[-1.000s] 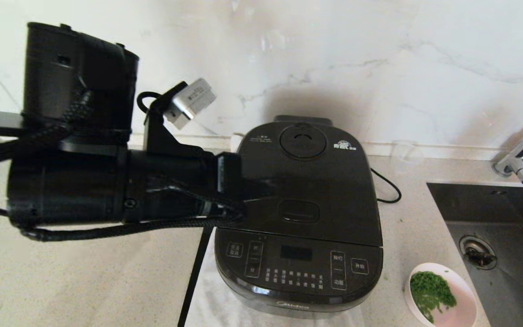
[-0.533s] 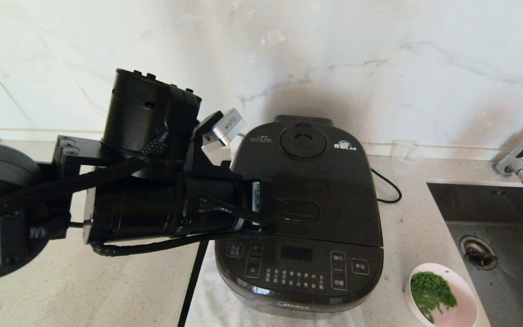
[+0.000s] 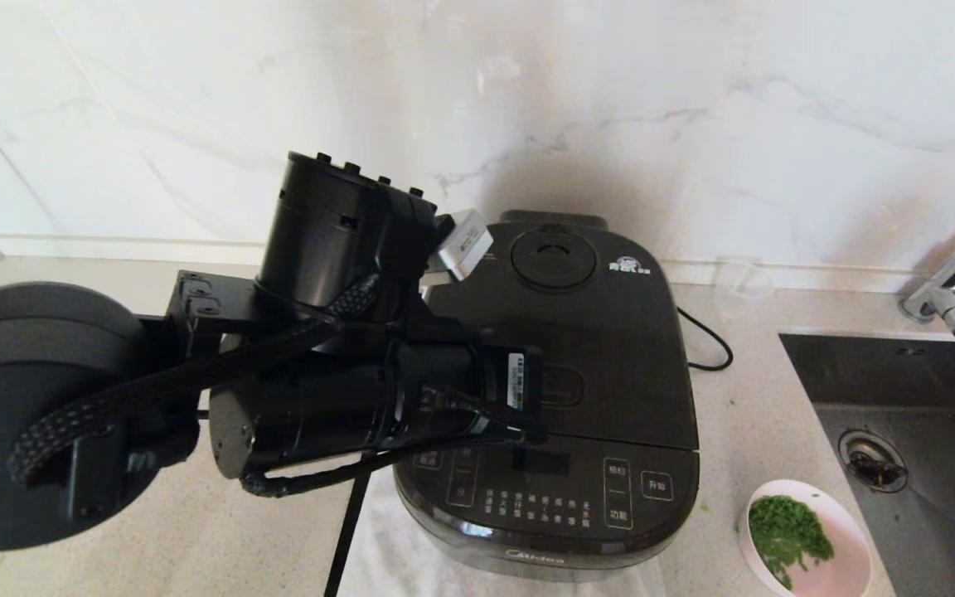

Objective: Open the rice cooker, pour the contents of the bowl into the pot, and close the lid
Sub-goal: Open the rice cooker

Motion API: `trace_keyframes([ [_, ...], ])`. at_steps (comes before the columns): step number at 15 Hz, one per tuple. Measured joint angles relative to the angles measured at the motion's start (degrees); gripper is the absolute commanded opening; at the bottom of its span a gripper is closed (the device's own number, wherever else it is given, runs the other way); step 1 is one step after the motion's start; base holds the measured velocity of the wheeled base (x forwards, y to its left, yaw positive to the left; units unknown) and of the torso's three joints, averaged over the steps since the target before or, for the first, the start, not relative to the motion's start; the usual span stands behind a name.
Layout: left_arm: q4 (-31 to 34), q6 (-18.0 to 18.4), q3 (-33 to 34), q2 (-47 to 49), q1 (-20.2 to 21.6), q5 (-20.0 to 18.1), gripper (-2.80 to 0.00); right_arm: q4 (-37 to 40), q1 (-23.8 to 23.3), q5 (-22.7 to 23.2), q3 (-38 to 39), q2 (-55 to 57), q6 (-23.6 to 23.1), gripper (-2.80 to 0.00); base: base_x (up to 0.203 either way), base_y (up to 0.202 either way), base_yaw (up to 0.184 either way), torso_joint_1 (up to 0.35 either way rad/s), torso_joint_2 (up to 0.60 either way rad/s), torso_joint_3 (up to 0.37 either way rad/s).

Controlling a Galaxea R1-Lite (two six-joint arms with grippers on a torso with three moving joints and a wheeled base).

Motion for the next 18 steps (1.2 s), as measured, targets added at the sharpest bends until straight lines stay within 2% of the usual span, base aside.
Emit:
trace_keyframes([
  [7, -0.68, 0.97, -0.17, 1.77, -0.55, 3.89, -2.8, -0.02, 0.0, 0.01, 0.0, 0.0, 0.01, -2.8, 0.0, 0.0, 0.0, 0.0, 0.0, 0.0],
  [10, -3.67, 2.14, -0.47, 3.09, -0.58, 6.87, -2.8, -0.02, 0.0, 0.01, 0.0, 0.0, 0.03, -2.8, 0.0, 0.0, 0.0, 0.0, 0.0, 0.0],
  [18, -4.44, 3.86, 0.3, 3.43, -0.58, 7.94, -2.8, -0.02, 0.0, 0.01, 0.0, 0.0, 0.0, -2.8, 0.0, 0.0, 0.0, 0.0, 0.0, 0.0],
])
